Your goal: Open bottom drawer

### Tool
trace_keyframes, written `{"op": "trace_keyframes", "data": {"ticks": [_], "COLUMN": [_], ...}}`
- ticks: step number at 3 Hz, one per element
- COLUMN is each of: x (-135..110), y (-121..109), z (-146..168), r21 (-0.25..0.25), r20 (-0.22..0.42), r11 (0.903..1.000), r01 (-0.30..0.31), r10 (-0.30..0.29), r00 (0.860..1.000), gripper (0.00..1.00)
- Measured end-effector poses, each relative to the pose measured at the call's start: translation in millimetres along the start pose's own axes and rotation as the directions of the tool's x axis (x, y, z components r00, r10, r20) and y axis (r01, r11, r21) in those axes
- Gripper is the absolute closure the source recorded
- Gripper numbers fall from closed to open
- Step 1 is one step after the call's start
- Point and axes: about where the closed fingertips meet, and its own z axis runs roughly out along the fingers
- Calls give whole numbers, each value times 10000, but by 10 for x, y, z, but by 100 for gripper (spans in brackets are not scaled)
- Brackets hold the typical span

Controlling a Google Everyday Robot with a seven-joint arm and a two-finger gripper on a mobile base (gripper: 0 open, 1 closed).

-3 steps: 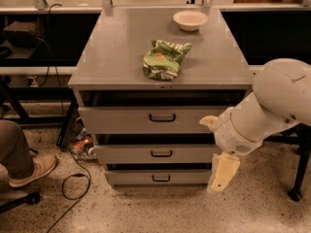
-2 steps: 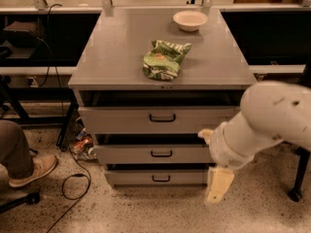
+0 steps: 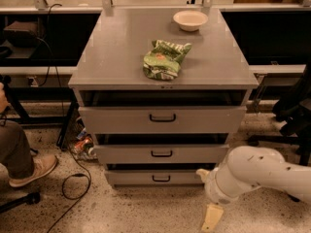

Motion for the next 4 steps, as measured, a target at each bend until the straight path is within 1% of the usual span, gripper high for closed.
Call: {"op": "trace_keyframes", "data": {"ticks": [1,2,3,4], "x": [339,327,500,833], "y": [-142,-115,-288,-585], "z": [931,896,1072,1429], "r21": [22,-35,69,165], "r20": [-548,-524,-480,-401], "r11": [9999,9998,9996,9994], "r01": [160,218,256,308], "r10": [-158,-219,-252,-301], "r00": [9984,9984,9985,9987], "gripper": [0,0,0,0]}}
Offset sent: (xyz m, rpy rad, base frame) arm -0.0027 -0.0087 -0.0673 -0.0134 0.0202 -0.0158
